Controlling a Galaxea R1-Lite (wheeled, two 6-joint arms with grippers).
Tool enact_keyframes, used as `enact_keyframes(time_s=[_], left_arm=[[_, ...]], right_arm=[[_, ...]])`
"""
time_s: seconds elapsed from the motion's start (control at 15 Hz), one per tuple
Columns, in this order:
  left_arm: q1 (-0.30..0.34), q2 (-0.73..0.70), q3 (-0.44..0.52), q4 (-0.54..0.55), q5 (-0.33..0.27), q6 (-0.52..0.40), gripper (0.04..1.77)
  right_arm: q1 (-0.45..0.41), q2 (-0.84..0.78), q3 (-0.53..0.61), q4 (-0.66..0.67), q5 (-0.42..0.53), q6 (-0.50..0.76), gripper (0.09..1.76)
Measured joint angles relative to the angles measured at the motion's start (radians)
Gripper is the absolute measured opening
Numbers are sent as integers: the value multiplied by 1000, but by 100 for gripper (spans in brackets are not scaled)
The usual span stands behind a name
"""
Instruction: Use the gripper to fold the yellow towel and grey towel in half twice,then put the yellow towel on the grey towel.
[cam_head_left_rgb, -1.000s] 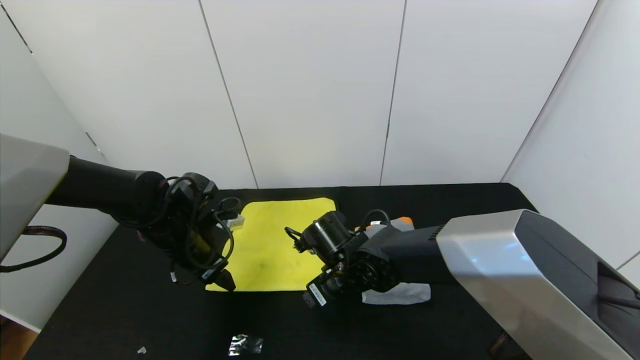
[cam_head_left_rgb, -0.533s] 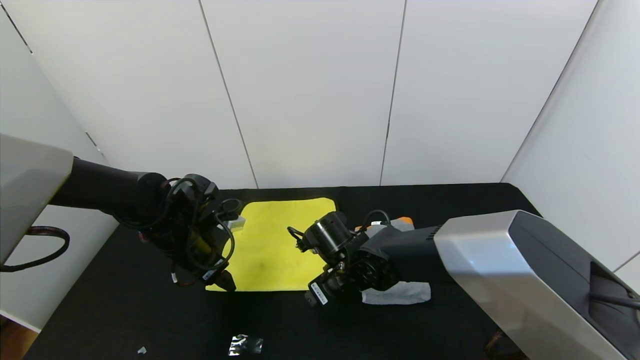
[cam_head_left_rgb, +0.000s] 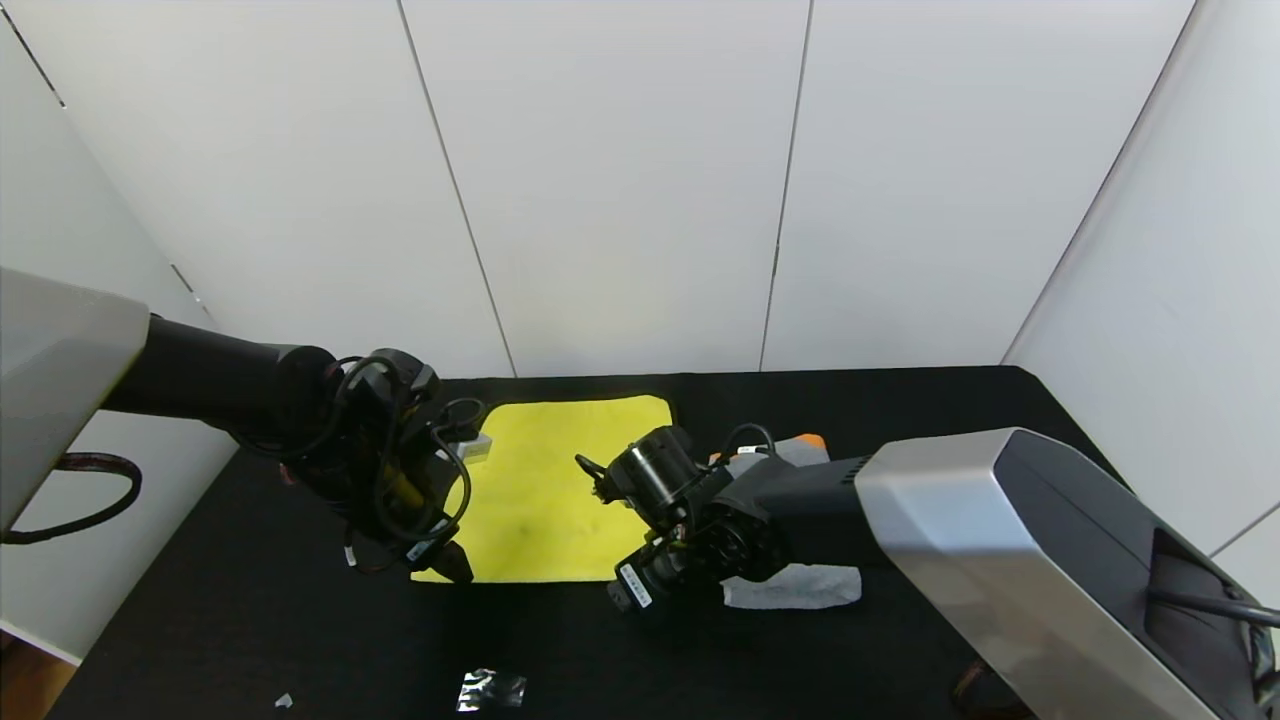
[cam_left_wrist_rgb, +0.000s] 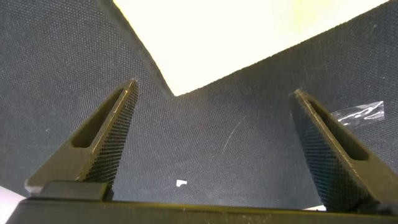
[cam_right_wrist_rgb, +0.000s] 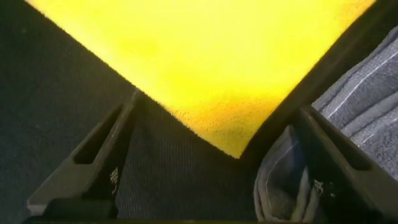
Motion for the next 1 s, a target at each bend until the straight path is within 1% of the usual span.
enact_keyframes(time_s=[0.2,0.27,0.33,0.47,0.53,0.67,0.73,0.8,1.0], left_arm=[[0,0,-1,0,0,0,172],[0,-1,-1,1,0,0,172],[0,-1,0,1,0,0,172],[0,-2,0,1,0,0,172],[0,-2,0,1,0,0,172],[-2,-2,-1,0,1,0,172],[-6,-2,-1,0,1,0,172],[-8,-2,-2,0,1,0,172],[-11,-1,-8,1,1,0,172]], right_arm=[[0,5,-11,-1,0,1,171],[0,7,-12,0,0,2,159],[0,9,-13,-1,-1,2,140],[0,9,-14,-1,0,2,111],[0,9,-14,-1,0,2,98],[-2,9,-14,-1,0,2,79],[-1,9,-14,-1,0,2,52],[-1,9,-14,-1,0,2,14],[-1,7,-14,-1,0,3,14]])
